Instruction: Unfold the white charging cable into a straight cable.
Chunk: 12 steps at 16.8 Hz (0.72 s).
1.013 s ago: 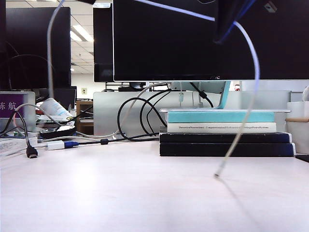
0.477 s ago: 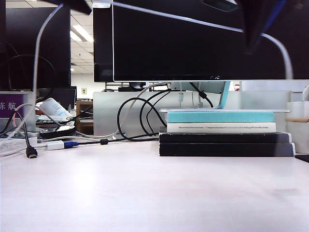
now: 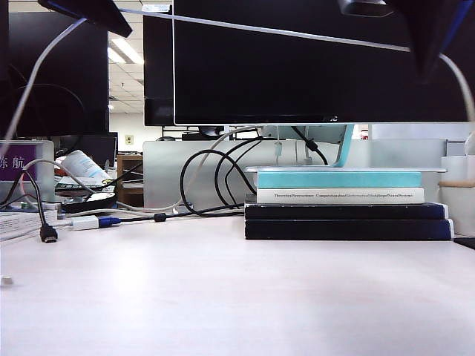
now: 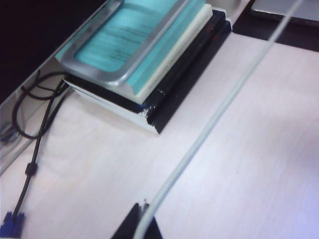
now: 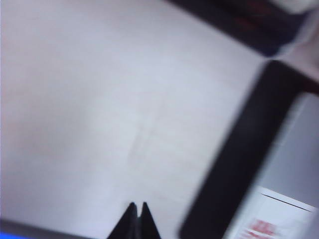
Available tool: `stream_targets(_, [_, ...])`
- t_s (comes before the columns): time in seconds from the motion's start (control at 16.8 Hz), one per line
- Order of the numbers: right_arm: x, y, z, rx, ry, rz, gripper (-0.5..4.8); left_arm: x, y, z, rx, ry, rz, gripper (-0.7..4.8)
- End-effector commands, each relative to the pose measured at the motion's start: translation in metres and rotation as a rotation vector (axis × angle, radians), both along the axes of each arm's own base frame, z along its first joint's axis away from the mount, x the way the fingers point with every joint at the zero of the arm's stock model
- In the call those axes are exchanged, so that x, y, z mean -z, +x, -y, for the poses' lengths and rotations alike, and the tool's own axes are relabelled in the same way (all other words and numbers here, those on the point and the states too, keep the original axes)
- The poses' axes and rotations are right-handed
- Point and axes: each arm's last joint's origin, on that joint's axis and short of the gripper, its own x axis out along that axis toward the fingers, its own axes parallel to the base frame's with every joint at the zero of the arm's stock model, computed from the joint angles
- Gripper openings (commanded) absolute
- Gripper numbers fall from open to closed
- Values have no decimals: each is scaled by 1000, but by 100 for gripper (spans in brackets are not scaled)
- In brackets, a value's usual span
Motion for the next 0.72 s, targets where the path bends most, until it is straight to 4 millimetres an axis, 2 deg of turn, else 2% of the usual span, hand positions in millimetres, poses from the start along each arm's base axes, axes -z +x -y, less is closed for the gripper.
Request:
stream_targets(0.06, [-1, 0, 17, 105, -135, 13, 14, 8, -1, -5, -64, 42, -34, -6])
stream_targets(0.42, [1, 11, 52, 233, -145, -6, 24, 36, -3, -5, -74, 31, -144, -6])
stream_targets(0.72, [9, 15, 76, 275, -143, -58, 46, 46, 12, 5, 21, -101, -221, -6])
